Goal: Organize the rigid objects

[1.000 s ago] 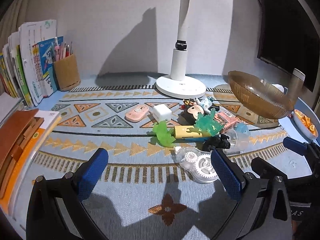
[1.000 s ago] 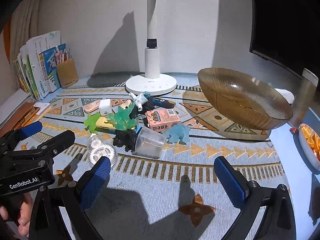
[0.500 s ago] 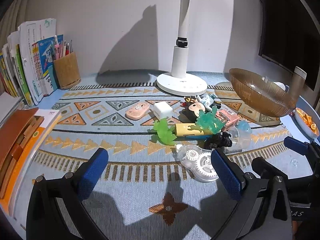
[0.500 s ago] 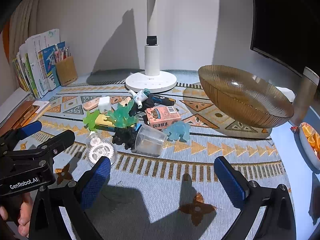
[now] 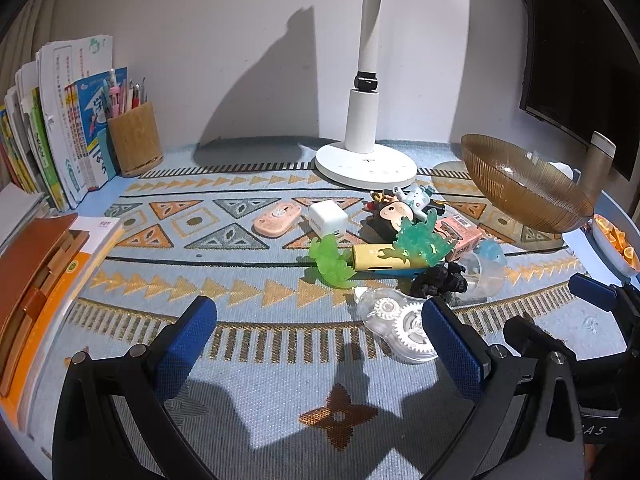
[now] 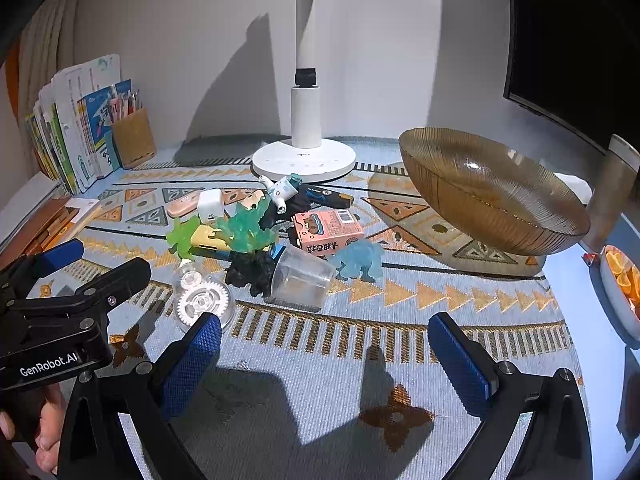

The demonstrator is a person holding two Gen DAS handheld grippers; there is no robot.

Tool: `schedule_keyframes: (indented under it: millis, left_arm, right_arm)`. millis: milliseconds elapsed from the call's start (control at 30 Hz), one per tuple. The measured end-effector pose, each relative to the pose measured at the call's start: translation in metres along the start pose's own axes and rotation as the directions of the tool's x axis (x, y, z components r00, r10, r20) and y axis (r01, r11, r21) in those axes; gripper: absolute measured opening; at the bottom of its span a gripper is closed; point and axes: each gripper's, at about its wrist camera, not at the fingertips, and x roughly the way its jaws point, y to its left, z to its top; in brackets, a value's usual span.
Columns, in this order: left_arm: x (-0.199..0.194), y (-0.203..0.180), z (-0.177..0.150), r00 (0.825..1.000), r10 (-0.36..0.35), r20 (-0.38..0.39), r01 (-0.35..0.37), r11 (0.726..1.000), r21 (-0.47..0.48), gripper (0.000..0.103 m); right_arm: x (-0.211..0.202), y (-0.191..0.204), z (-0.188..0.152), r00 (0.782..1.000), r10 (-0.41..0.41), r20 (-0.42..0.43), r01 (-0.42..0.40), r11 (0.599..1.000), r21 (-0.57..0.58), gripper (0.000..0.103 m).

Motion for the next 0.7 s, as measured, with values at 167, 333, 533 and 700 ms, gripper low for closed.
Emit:
schedule_keyframes:
  millis: [167, 333, 533, 700]
  left_arm:
    - [0.0003, -0.0001, 0.0001, 1.0, 0.001, 0.0, -0.001, 1.0, 0.0, 0.102]
    - [0.0003, 0.0, 0.0002, 1.0, 0.001, 0.0, -0.001, 1.0, 0.0, 0.102]
    - [0.0003, 0.0, 0.0002, 1.0, 0.001, -0.001, -0.001, 1.0, 0.0, 0.102]
    - [0.0007, 0.0002, -0.0003, 1.0, 0.0, -0.003, 0.0, 1.0, 0.0, 0.102]
  right_arm:
    - [0.0009, 0.0006, 0.0006, 1.0, 0.001, -0.004, -0.001, 1.0, 0.0, 0.103]
    - [0.0011, 0.0004, 0.0006, 1.0, 0.001, -0.005, -0.001, 1.0, 0.0, 0.103]
    - [0.002, 0.0005, -0.0002, 1.0, 0.005, -0.01, -0.005, 1.0, 0.002, 0.103]
    - [0.0029, 0.0004, 0.0002, 1.0, 0.008, -0.016, -0.008, 1.0, 0.003, 0.103]
